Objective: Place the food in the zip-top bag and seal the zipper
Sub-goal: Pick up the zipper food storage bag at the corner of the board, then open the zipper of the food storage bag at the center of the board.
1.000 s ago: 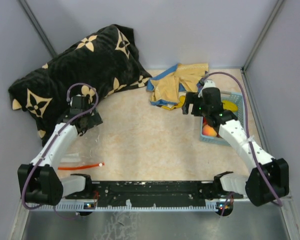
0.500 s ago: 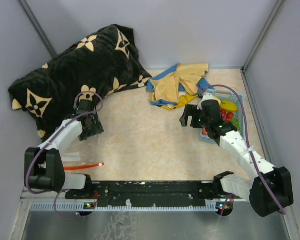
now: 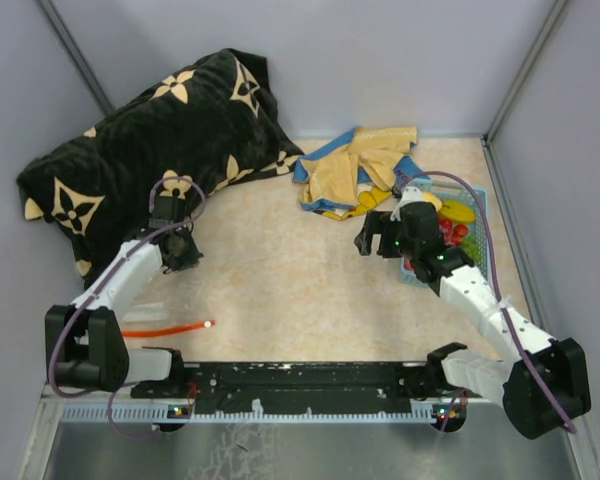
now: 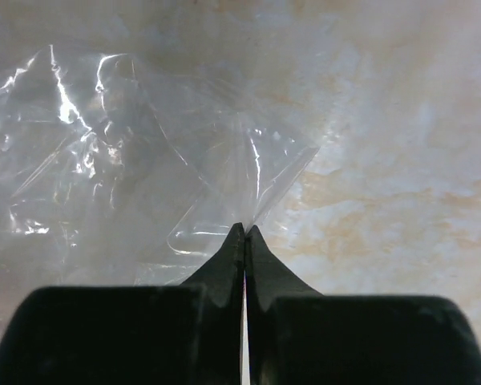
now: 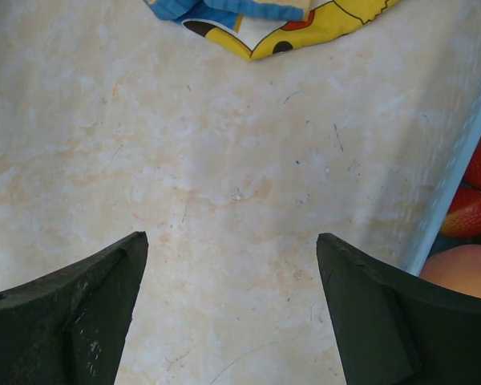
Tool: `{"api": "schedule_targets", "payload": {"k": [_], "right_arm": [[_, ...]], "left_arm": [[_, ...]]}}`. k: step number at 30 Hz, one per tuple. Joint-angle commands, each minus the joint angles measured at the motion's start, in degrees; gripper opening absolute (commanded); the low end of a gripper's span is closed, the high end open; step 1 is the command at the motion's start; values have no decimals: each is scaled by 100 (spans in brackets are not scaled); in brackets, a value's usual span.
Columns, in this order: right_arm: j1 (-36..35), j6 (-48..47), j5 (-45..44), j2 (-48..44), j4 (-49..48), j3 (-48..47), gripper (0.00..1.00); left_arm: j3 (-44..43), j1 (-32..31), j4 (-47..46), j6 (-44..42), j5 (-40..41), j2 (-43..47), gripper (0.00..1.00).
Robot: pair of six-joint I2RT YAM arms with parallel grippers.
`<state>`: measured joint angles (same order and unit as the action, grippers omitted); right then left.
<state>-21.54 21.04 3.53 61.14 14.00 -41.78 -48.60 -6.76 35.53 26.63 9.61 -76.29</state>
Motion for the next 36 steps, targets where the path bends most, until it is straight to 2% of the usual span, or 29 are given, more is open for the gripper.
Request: {"api": "schedule_targets", "payload": {"k": [1,7,14,20,26,30,33,36], "right_arm": [[-225,-9,101,-169,-373,28,87],[-514,106,432,-173,-884,127,87],[-878,470,896,-280,-2372,717,86],[-1376,551,780,-107,-3668,1182,84],[-1875,613,653,286,-5349,1442,78],[-2195,638,511,761,-6009,1368,76],[-2403,614,575,1194,-6617,1353,64],[-2545,655,517,1621,-7451,1487,61]], "left_arm": [[-282,-18,-152,310,-582,396,0],[-483,-19,-370,873,-1245,706,0],[-838,-30,-953,1614,-2041,830,0],[-940,-51,-1470,2484,-2341,972,0],[-700,-165,-2182,3316,-2464,1169,0],[-553,-301,-2420,3617,-2366,1296,0],[-400,-317,-2654,3868,-2376,1426,0],[-364,-332,-2721,3915,-2342,1538,0]]}}
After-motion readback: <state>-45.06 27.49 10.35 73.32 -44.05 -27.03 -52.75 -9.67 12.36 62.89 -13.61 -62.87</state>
